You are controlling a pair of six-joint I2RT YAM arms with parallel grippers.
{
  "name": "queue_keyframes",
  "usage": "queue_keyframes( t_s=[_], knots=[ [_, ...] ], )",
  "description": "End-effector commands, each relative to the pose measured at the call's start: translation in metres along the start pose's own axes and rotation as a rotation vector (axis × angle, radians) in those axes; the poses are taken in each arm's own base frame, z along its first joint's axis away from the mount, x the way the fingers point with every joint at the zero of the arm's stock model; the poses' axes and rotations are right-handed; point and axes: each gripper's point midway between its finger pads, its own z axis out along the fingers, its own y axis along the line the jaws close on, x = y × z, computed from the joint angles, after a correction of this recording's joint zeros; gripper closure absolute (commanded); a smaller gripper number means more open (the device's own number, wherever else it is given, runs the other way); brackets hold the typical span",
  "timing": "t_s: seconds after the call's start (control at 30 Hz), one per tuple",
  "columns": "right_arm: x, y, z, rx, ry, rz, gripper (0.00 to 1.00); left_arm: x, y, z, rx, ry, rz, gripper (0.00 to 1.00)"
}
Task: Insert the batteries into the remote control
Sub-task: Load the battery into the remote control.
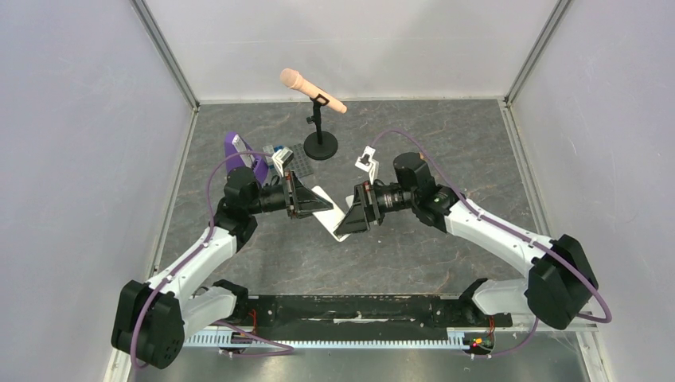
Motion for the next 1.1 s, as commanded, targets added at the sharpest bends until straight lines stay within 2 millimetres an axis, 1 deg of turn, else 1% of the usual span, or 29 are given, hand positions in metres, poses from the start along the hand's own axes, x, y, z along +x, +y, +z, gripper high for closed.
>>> queue_keyframes(
  t_s=[0.0, 0.13, 0.23, 0.5, 0.8, 0.9, 1.07],
  knots=[
    [-0.023, 0.025, -0.009, -0.082, -0.095, -0.045, 0.05, 0.007, -0.014, -0.005, 0.037, 0.043, 0.036, 0.98],
    [-0.023, 0.034, -0.012, -0.123, -0.11, -0.036, 0.07, 0.006, -0.012, -0.005, 0.028, 0.035, 0.033, 0.98],
    [-0.021, 0.033, -0.012, -0.126, -0.102, -0.03, 0.11, 0.005, -0.011, -0.005, 0.022, 0.026, 0.03, 0.98],
    [-0.005, 0.022, -0.008, -0.126, -0.055, -0.014, 0.22, 0.003, -0.01, -0.005, 0.014, 0.016, 0.019, 0.98],
    [-0.003, 0.013, -0.005, -0.103, -0.04, 0.005, 0.3, 0.003, -0.009, -0.005, 0.012, 0.015, 0.014, 0.98],
    [-0.003, 0.012, -0.004, -0.102, -0.038, 0.008, 0.3, 0.002, -0.009, -0.005, 0.012, 0.013, 0.013, 0.98],
    [-0.002, 0.011, -0.003, -0.101, -0.035, 0.009, 0.26, 0.001, -0.01, -0.004, 0.012, 0.012, 0.018, 0.98]
  ],
)
